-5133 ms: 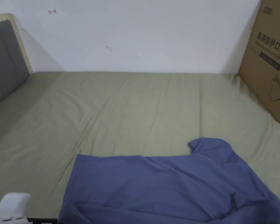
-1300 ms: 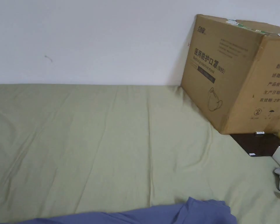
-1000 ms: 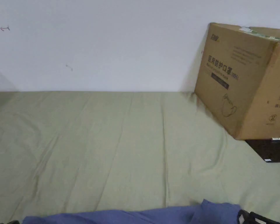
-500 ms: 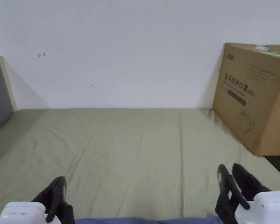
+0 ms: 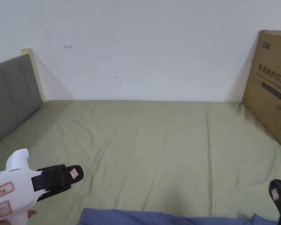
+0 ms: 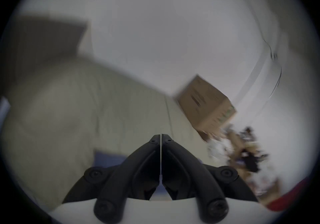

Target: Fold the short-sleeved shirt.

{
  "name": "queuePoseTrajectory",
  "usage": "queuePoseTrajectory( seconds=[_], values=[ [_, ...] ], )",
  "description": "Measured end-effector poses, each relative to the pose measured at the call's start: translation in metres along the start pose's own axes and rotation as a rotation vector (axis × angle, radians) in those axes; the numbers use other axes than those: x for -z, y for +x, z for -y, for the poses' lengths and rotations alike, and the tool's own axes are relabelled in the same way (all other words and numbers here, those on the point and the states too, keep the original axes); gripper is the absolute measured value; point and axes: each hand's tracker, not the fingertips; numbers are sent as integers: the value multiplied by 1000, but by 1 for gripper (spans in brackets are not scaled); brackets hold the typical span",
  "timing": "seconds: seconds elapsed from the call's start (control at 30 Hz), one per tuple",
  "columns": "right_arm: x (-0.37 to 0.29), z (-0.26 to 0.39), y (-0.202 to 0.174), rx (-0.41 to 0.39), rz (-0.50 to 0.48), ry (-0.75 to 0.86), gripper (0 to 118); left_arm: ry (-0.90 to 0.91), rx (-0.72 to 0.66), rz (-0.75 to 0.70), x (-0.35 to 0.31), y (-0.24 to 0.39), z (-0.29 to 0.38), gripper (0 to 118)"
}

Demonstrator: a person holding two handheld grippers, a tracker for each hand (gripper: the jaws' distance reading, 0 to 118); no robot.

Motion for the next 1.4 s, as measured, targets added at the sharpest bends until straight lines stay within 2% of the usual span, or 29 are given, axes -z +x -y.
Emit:
queuePoseTrajectory(
  seconds=[0.07, 0.13, 0.17, 0.2, 0.23, 0.27, 0.3, 0.33, 0.37, 0.4, 0.47, 0.57, 0.63, 0.67, 0.7, 0.73, 0.77, 0.8, 0.83, 0.93, 0.97, 1.07, 1.1, 1.13, 1.2, 1.23, 1.27, 1.3, 1.4],
  values=[
    [7, 3, 2, 10, -5, -58, 0, -169, -89, 85, 13, -42, 1, 1],
    [14, 7, 2, 18, 0, -105, 0, -231, -27, -8, 22, -77, 7, 1],
    [18, 9, 1, 17, -1, -120, 0, -254, -35, -16, 28, -95, 11, 4],
    [21, 10, 0, 14, -3, -133, 0, -277, -90, 9, 31, -106, 21, 16],
    [23, 11, -4, 9, -6, -147, 0, -284, -141, 23, 35, -120, 27, 39],
    [25, 12, -6, 4, -11, -159, 0, -286, -183, 39, 39, -133, 32, 85],
    [27, 13, -8, -2, -20, -173, 0, -288, -202, 30, 44, -141, 38, 112],
    [30, 13, -10, -9, -29, -187, 0, -281, -202, 11, 46, -150, 42, 118],
    [32, 14, -13, -20, -39, -201, 0, -256, -217, -32, 43, -160, 46, 114],
    [34, 14, -16, -36, -51, -217, 0, -208, -245, 27, 51, -166, 43, 116],
    [39, 13, -21, -58, -66, -242, 0, -189, -321, 20, 57, -178, 48, 118],
    [45, 12, -26, -66, -82, -264, 0, -213, -421, 129, 80, -206, 60, 118],
    [50, 12, -29, -60, -91, -281, 0, -223, -485, 303, 101, -221, 65, 111],
    [52, 12, -31, -54, -94, -290, 0, -215, -510, 320, 112, -222, 68, 107],
    [54, 12, -32, -46, -97, -301, 0, -208, -509, 264, 121, -227, 72, 107],
    [56, 13, -33, -35, -98, -310, 0, -216, -497, 182, 130, -208, 82, 84],
    [57, 13, -34, -23, -101, -319, 0, -260, -446, 11, 142, -209, 91, 18],
    [57, 14, -34, -12, -104, -324, 0, -294, -348, -105, 143, -210, 103, 7],
    [57, 14, -34, -8, -106, -325, 0, -153, -379, 47, 139, -200, 100, 7],
    [57, 18, -33, -12, -110, -336, 0, -214, -254, -96, 129, -180, 87, 6],
    [57, 18, -32, -15, -112, -344, 0, -254, -160, -172, 119, -168, 83, 7],
    [56, 19, -28, -11, -112, -355, 0, -251, 11, -209, 81, -134, 58, 7],
    [54, 20, -26, -1, -113, -354, 0, -250, 105, -283, 67, -122, 51, 7],
    [53, 21, -24, 7, -115, -352, 0, -259, 228, -418, 55, -112, 44, 7],
    [51, 24, -21, 21, -112, -350, 0, -326, 408, -753, 40, -90, 39, 7],
    [49, 26, -20, 30, -108, -352, 0, -343, 458, -810, 39, -86, 41, 7],
    [48, 28, -19, 42, -107, -356, 0, -343, 484, -781, 41, -80, 44, 7],
    [47, 31, -17, 55, -108, -359, 0, -331, 432, -724, 44, -74, 46, 7],
    [44, 35, -13, 100, -103, -376, 0, -277, 186, -445, 73, -47, 59, 7]
  ],
)
